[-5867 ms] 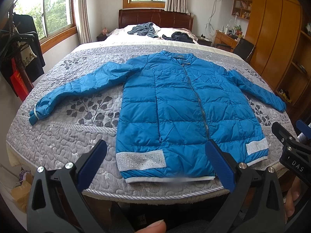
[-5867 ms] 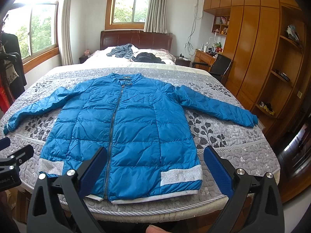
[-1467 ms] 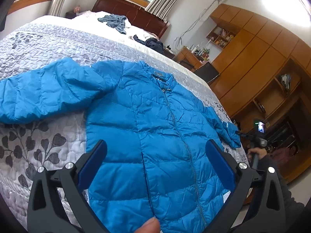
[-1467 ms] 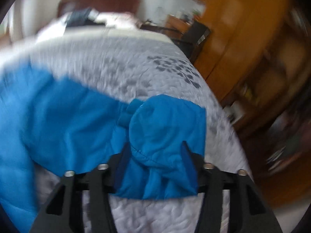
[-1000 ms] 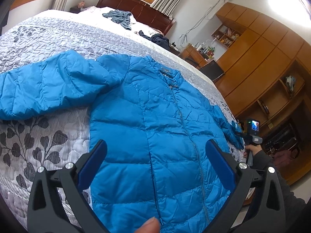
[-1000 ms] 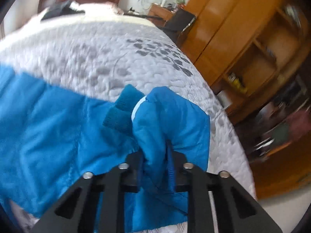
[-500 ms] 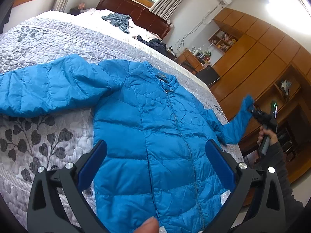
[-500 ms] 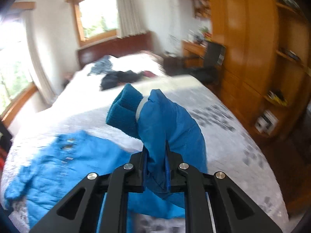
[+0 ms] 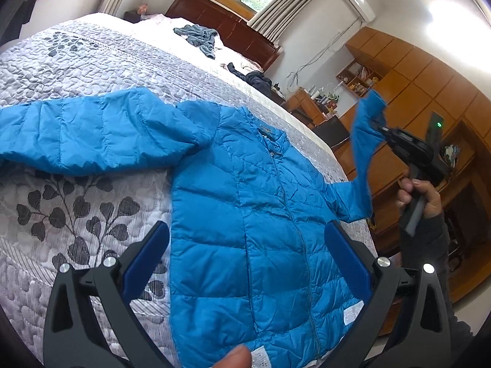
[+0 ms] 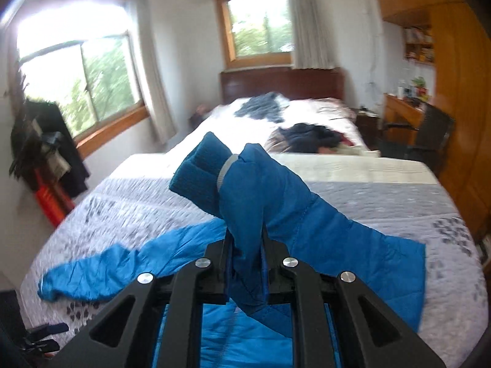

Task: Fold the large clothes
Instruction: 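Lift the sleeve with the right tool and fold it across the jacket body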

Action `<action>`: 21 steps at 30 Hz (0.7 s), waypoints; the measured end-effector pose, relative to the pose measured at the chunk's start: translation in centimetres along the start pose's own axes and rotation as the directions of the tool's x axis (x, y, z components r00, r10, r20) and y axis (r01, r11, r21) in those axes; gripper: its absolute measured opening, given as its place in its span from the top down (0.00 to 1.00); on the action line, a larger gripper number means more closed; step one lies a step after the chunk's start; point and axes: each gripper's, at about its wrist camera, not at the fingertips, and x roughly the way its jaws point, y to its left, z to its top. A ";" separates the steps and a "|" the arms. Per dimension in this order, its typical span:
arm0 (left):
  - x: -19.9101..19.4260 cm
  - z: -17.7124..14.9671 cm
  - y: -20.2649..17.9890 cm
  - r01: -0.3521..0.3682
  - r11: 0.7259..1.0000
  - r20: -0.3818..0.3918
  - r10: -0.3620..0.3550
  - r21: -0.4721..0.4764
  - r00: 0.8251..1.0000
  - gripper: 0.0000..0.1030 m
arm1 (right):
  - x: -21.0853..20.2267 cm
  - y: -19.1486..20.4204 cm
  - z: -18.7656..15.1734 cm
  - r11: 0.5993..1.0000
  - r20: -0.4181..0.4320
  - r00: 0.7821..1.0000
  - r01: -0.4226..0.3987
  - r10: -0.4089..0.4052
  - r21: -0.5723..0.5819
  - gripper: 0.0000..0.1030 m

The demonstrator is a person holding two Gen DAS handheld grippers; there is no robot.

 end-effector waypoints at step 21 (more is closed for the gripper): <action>3.3 4.2 0.7 0.000 0.999 -0.043 -0.001 -0.040 0.999 0.03 | 12.5 10.9 -11.8 0.971 -0.327 0.934 -0.195 0.141 -0.137 0.40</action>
